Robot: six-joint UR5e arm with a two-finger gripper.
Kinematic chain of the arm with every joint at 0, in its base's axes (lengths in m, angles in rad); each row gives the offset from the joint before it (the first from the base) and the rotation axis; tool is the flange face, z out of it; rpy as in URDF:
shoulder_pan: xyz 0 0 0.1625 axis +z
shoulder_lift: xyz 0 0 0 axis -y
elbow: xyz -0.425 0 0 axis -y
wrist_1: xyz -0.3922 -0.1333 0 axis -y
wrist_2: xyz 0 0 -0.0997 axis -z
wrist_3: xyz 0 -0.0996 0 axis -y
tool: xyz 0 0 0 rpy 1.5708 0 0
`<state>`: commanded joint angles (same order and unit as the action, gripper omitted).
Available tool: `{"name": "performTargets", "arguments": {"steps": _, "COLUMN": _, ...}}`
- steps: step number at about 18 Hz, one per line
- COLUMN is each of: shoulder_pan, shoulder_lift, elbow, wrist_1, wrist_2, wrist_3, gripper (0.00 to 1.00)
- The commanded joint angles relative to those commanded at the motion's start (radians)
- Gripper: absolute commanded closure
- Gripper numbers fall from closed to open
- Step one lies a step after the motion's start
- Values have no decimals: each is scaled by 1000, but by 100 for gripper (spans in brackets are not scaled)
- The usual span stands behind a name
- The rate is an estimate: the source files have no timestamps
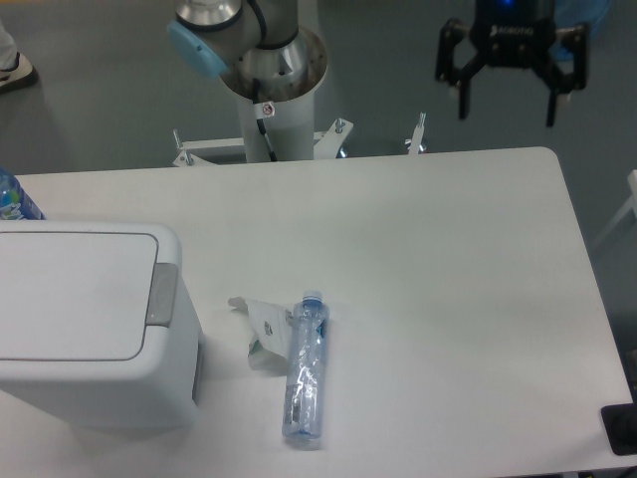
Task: Open the trash can
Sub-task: 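Move the open gripper across the table toward the white trash bin lid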
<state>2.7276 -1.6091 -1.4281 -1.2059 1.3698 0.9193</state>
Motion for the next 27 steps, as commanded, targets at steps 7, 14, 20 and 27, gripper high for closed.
{"name": "performTargets", "arguments": {"steps": 7, "shoulder_pan": -74, "shoulder_lift": -32, "elbow": 0, "wrist_1": 51, "wrist_2": 0, "wrist_3": -186, "gripper": 0}}
{"name": "performTargets", "arguments": {"steps": 14, "shoulder_pan": -166, "shoulder_lift": -66, "elbow": 2, "wrist_1": 55, "wrist_2": 3, "wrist_3": -327, "gripper": 0}}
{"name": "performTargets", "arguments": {"steps": 20, "shoulder_pan": -258, "shoulder_lift": -95, "elbow": 3, "wrist_1": 58, "wrist_2": 0, "wrist_3": -506, "gripper": 0}}
{"name": "performTargets", "arguments": {"steps": 27, "shoulder_pan": -356, "shoulder_lift": -149, "elbow": 6, "wrist_1": 163, "wrist_2": 0, "wrist_3": -743, "gripper": 0}}
